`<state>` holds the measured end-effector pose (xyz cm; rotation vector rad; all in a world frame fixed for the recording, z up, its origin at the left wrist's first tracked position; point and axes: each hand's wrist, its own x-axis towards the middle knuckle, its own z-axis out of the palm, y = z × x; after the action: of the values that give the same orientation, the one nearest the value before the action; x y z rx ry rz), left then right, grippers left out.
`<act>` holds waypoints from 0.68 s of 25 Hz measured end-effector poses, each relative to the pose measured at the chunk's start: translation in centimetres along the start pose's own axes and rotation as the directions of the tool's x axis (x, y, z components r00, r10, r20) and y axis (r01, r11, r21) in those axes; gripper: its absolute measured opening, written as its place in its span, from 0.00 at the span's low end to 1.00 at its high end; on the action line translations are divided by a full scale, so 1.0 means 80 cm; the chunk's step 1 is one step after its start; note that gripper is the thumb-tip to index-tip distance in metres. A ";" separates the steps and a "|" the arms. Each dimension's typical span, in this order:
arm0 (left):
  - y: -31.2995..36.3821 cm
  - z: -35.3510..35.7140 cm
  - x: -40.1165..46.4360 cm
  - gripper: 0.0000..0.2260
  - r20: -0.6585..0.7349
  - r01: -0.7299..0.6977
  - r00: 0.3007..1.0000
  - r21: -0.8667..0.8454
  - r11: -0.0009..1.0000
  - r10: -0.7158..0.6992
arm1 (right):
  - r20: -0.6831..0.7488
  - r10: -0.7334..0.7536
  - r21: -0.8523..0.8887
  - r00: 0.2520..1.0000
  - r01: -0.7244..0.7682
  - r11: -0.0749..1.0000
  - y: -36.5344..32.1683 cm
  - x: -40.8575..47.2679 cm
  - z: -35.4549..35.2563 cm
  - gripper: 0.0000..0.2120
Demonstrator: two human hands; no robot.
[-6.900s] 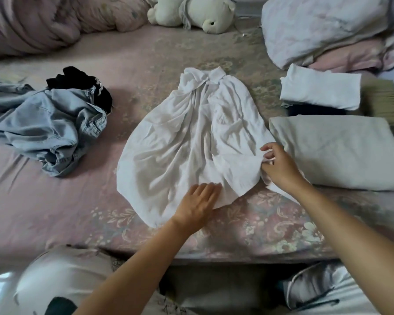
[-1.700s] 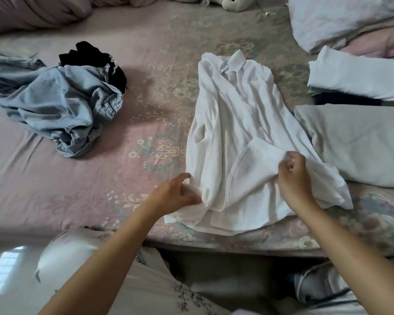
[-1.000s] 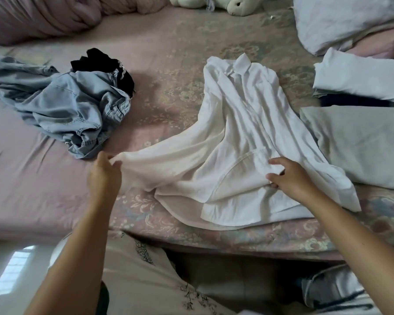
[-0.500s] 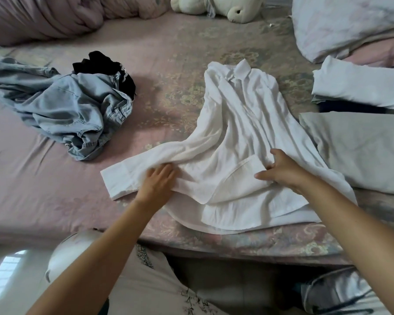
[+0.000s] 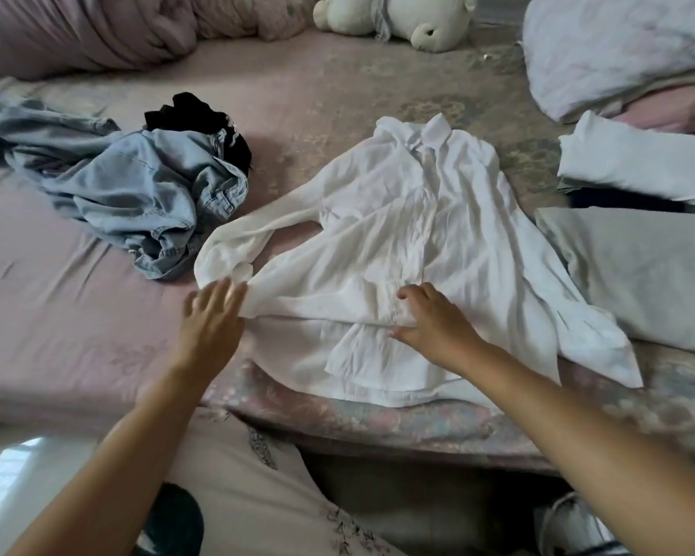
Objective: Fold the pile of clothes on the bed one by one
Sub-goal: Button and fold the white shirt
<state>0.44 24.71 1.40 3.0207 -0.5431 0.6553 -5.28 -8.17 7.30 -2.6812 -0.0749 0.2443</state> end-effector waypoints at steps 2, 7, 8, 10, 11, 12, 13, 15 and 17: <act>-0.002 0.002 0.005 0.23 -0.044 -0.262 0.964 -0.015 0.965 0.261 | 0.061 -0.015 -0.251 0.998 0.029 0.968 0.003 -0.024 0.007 0.34; -0.004 -0.004 0.023 0.22 0.063 -0.138 0.986 -0.207 0.968 0.154 | 0.029 0.038 -0.581 0.999 -0.014 0.814 0.075 -0.093 0.001 0.36; -0.003 -0.007 0.026 0.19 0.077 -0.109 0.989 -0.232 0.967 0.130 | -0.051 -0.016 -0.627 0.999 -0.019 0.779 0.098 -0.103 0.000 0.32; -0.003 -0.013 0.029 0.15 0.094 -0.075 0.990 -0.260 0.963 0.103 | -0.207 -0.077 -0.665 0.975 -0.082 0.742 0.134 -0.117 -0.003 0.17; -0.004 -0.015 0.028 0.13 0.100 -0.052 0.991 -0.277 0.959 0.083 | -0.233 -0.062 -0.664 0.971 -0.112 0.740 0.144 -0.119 -0.006 0.13; -0.004 -0.016 0.026 0.12 0.099 -0.027 0.993 -0.291 0.956 0.058 | -0.248 -0.036 -0.645 0.968 -0.138 0.752 0.151 -0.121 -0.007 0.12; -0.005 -0.017 0.024 0.11 0.103 -0.001 0.994 -0.296 0.955 0.032 | -0.257 -0.031 -0.610 0.966 -0.137 0.780 0.154 -0.122 -0.007 0.14; -0.003 -0.020 0.022 0.09 0.095 0.025 0.995 -0.289 0.957 0.003 | -0.272 0.009 -0.493 0.962 -0.147 0.857 0.150 -0.126 -0.005 0.21; 0.000 -0.023 0.022 0.08 0.073 0.007 0.997 -0.302 0.953 0.016 | -0.325 0.047 -0.423 0.945 -0.189 0.886 0.144 -0.131 -0.002 0.25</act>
<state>1.20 24.29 3.82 2.7640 -0.5916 0.4156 -15.40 -19.59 4.09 -3.1570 0.1510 -0.1831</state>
